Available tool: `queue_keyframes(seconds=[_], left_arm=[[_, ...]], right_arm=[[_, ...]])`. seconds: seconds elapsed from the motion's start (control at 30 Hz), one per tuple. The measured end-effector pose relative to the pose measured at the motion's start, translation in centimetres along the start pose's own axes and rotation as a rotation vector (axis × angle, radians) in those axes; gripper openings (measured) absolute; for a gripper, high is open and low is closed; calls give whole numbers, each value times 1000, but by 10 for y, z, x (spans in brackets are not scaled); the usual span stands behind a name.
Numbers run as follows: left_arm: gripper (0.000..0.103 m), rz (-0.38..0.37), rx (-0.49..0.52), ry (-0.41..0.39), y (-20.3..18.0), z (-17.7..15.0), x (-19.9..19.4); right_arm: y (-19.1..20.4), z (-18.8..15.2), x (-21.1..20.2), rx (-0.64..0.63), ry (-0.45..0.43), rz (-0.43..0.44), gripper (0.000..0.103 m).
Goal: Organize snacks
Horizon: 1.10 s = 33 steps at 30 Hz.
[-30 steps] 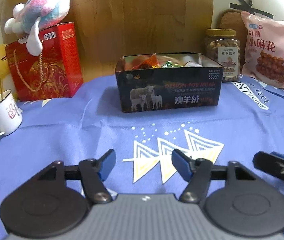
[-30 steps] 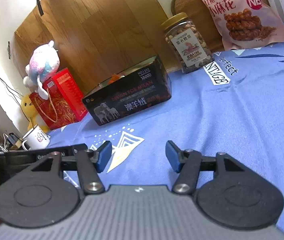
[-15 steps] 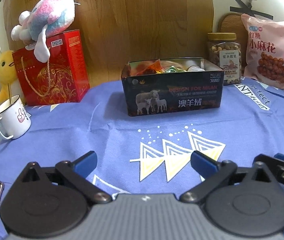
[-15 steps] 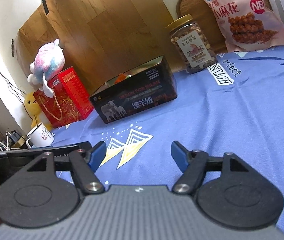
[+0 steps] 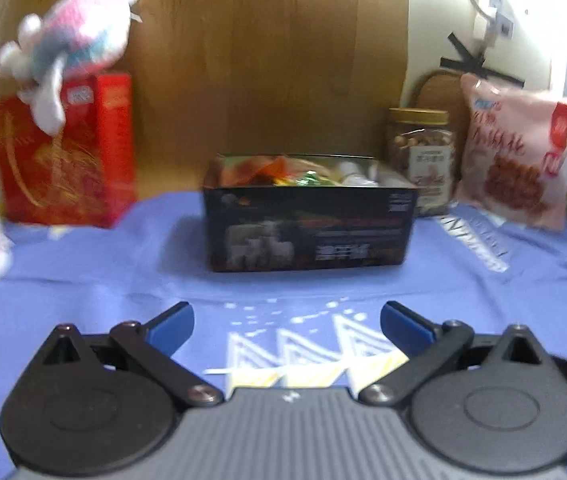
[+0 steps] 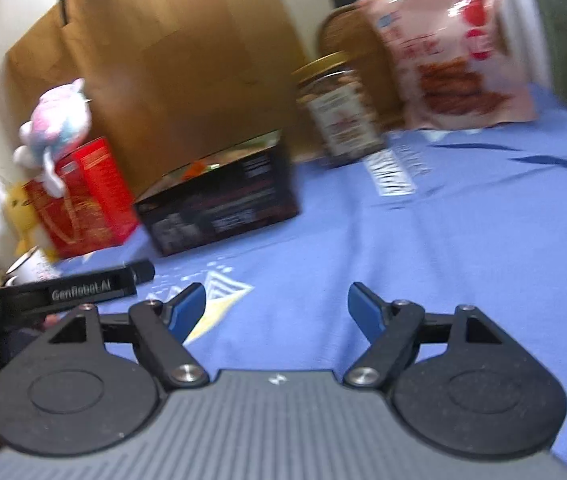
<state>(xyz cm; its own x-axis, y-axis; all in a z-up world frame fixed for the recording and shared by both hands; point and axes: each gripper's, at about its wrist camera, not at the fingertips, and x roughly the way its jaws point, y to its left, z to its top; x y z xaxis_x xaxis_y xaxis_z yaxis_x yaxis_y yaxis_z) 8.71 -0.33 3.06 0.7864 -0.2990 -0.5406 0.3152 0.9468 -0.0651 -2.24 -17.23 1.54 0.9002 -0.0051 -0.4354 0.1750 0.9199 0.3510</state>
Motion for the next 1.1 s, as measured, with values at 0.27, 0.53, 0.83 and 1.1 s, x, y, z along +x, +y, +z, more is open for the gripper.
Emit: queue_keyframes(seconds=[0.27, 0.53, 0.83, 1.1], left_arm=[[103, 27, 36, -47, -12, -11, 22], [103, 104, 59, -117, -11, -14, 12], [103, 101, 63, -86, -7, -13, 18], [103, 95, 47, -68, -4, -14, 21]], right_arm=[[-15, -15, -36, 23, -72, -167, 82], [-11, -22, -35, 20, -54, -168, 82], [-8, -25, -38, 17, -52, -163, 82], [-5, -26, -37, 16, -48, -150, 82]])
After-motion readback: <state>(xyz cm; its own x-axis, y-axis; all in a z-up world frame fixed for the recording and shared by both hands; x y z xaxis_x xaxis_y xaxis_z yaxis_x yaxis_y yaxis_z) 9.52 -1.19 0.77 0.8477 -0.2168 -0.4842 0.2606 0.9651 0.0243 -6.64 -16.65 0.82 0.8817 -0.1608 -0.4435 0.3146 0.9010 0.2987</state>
